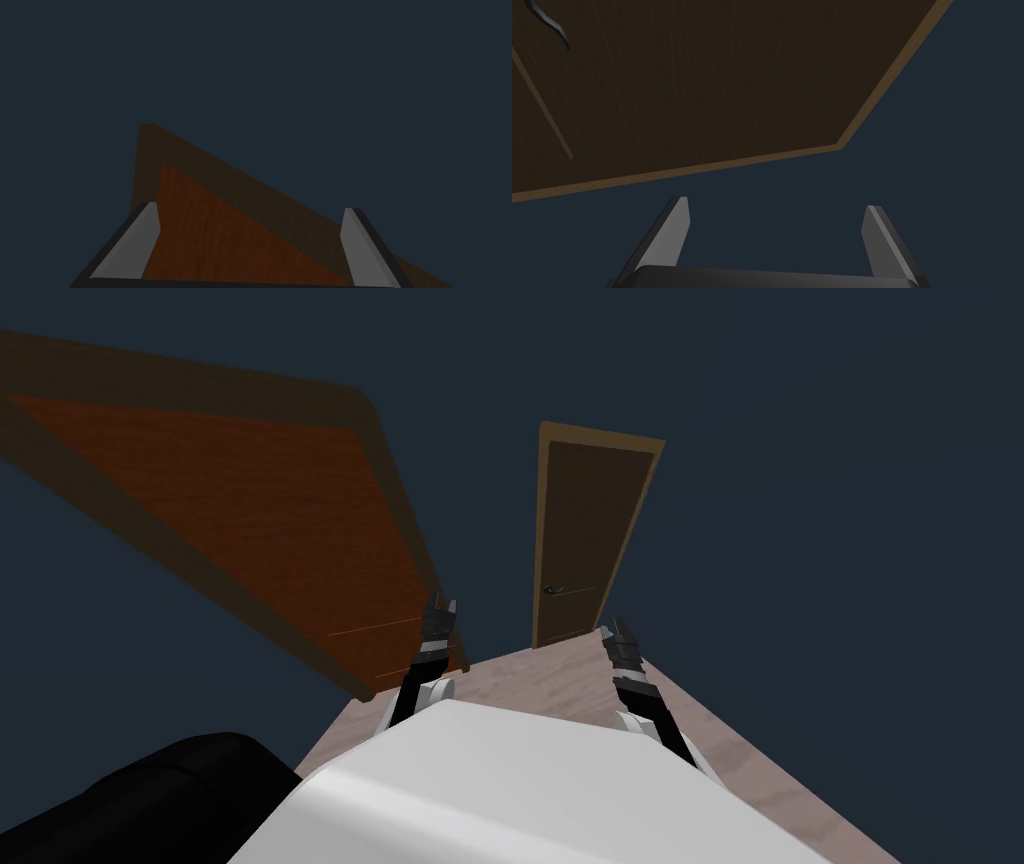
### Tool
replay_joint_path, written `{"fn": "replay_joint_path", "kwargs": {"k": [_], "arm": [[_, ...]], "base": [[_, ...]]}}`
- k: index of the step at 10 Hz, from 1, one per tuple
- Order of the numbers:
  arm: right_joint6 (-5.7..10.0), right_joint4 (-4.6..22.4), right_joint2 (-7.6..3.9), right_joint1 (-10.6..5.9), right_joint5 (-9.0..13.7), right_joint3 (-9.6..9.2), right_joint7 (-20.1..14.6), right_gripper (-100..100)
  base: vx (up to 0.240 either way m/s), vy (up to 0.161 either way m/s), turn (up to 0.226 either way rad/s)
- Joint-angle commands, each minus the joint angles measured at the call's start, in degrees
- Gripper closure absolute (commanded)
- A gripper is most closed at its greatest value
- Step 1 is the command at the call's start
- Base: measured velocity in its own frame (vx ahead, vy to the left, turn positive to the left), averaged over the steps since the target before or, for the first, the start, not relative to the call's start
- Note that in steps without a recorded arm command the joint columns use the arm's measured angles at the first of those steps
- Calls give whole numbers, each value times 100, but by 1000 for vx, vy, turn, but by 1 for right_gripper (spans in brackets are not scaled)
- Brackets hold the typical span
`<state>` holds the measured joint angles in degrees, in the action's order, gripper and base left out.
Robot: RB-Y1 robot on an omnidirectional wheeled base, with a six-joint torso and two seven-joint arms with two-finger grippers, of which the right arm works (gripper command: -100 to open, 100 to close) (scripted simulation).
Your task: Pull the door open
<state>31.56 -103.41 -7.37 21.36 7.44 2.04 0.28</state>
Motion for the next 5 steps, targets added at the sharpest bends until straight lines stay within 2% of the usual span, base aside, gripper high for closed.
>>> {"fn": "replay_joint_path", "kwargs": {"k": [1,2,4,5], "arm": [[71,286,-118,-136,10,-17,-94,-100],[71,353,-118,-136,10,-17,-94,-100],[185,775,-279,-290,20,-49,-218,-100],[185,814,-279,-290,20,-49,-218,-100]], "base": [[81,-24,184],[62,-29,58],[61,-24,122],[61,-25,78]]}}
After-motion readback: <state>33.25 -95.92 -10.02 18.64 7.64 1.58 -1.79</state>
